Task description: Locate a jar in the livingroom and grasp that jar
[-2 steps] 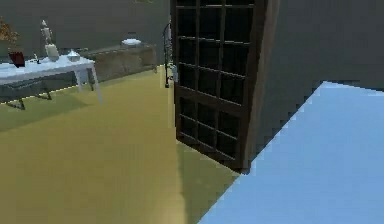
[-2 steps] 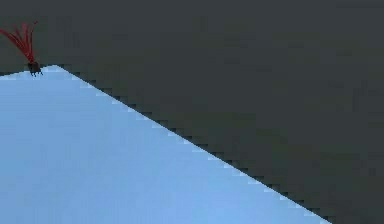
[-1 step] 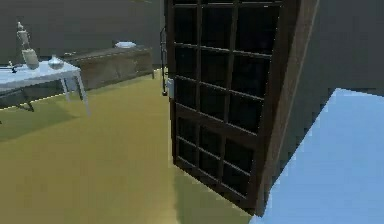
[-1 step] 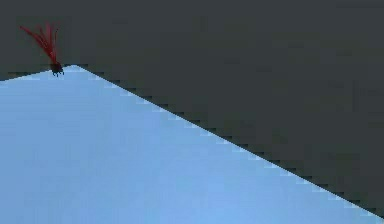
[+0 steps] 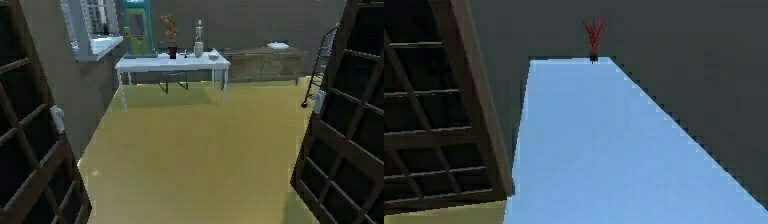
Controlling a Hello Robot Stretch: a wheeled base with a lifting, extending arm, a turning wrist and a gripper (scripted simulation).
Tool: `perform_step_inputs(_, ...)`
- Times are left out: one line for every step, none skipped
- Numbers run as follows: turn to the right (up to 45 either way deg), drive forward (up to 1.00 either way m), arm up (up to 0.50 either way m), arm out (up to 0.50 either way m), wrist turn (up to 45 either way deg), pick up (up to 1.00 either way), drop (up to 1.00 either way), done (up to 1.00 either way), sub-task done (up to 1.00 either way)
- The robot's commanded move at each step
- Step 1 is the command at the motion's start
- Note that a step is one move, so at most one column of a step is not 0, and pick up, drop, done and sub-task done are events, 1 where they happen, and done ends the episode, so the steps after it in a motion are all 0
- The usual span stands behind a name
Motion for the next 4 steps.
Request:
perform_step_inputs(0.0,1.00,0.00,0.00,0.0,0.00,0.00,0.00,0.00)
perform_step_inputs(0.0,1.00,0.00,0.00,0.0,0.00,0.00,0.00,0.00)
perform_step_inputs(0.0,0.35,0.00,0.00,0.0,0.00,0.00,0.00,0.00)
perform_step_inputs(-45.0,0.00,0.00,0.00,0.0,0.00,0.00,0.00,0.00)
